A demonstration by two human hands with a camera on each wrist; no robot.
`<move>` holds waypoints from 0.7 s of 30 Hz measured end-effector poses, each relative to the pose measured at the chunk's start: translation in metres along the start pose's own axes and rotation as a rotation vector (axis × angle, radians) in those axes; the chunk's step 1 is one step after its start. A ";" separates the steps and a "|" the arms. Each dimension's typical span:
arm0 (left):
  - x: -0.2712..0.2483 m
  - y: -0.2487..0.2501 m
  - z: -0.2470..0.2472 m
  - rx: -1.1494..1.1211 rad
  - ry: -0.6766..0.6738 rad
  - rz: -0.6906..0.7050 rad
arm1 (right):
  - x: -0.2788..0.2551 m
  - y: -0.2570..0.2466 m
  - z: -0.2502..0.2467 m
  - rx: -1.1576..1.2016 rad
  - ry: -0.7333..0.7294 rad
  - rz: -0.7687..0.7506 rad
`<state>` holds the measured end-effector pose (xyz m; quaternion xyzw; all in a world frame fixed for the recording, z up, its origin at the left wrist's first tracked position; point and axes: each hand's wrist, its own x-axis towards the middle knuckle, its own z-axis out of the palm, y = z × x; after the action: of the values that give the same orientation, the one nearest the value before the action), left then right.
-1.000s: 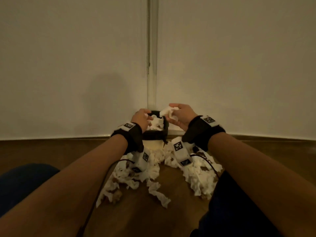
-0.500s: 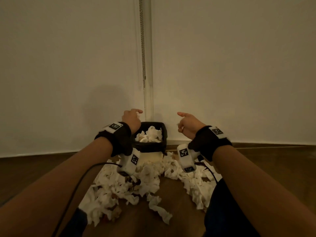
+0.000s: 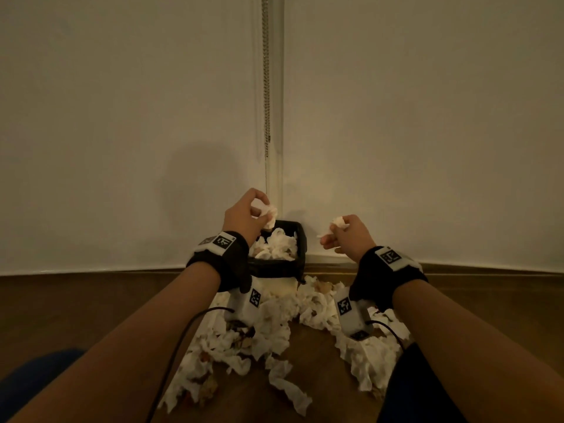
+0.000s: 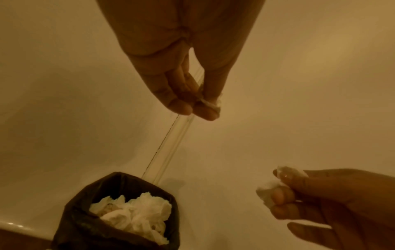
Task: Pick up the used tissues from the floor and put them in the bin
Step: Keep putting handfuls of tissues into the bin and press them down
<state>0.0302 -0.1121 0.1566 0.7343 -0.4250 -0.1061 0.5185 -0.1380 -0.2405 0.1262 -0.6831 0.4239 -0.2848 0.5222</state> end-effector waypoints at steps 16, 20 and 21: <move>0.045 -0.109 0.056 0.438 -0.204 -0.088 | 0.084 0.039 0.099 -0.580 0.020 -0.209; 0.054 -0.138 0.067 0.552 -0.334 -0.103 | 0.106 0.062 0.109 -0.588 0.018 -0.202; 0.055 -0.144 0.071 0.580 -0.366 -0.099 | 0.111 0.066 0.111 -0.617 -0.008 -0.189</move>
<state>0.0956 -0.1857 0.0187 0.8396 -0.4873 -0.1358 0.1978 -0.0111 -0.2913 0.0252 -0.8465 0.4230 -0.1874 0.2635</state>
